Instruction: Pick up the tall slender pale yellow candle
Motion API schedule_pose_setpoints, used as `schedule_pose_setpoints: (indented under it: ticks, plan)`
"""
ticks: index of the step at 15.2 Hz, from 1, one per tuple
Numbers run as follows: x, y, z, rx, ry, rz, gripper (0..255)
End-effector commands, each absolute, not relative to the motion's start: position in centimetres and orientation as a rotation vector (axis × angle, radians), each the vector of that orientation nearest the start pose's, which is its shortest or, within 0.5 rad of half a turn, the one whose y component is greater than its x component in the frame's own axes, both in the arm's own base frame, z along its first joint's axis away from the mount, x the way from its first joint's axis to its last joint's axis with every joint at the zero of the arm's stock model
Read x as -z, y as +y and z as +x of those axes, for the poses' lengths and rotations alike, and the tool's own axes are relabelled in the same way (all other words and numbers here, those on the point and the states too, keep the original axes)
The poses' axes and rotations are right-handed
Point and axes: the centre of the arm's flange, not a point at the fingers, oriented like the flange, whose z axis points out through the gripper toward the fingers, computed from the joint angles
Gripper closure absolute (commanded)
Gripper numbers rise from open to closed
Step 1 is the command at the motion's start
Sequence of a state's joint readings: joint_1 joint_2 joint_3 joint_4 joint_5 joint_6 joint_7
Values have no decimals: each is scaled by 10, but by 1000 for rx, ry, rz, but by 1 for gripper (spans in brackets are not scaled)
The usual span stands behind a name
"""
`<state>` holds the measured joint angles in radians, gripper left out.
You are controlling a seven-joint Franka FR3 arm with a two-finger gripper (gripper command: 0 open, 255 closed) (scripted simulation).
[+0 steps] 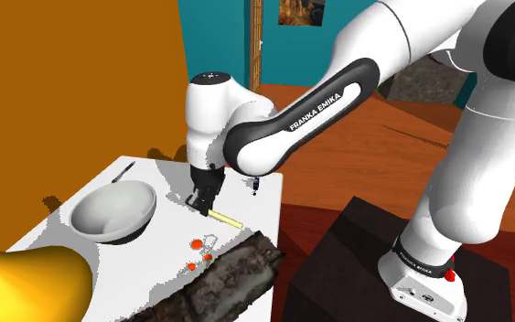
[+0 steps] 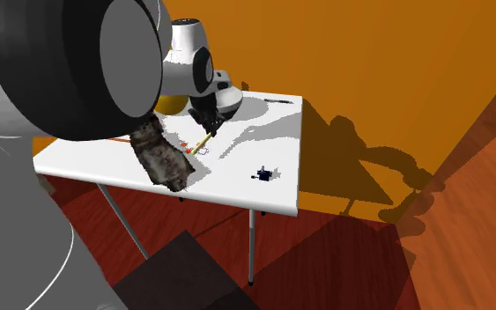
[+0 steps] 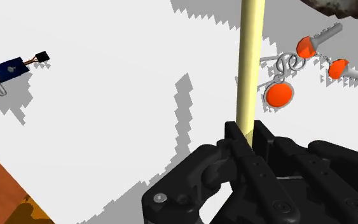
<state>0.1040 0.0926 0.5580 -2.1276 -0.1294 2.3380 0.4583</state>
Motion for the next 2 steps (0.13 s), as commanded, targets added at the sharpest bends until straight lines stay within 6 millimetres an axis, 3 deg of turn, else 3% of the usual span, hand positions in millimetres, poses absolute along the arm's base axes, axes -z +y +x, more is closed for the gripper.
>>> schedule_pose_setpoints:
  ticks: [1, 2]
  plan:
    - [-392, 343, 450, 217, -437, -3075, 255]
    - [-392, 343, 450, 217, -437, -3075, 255]
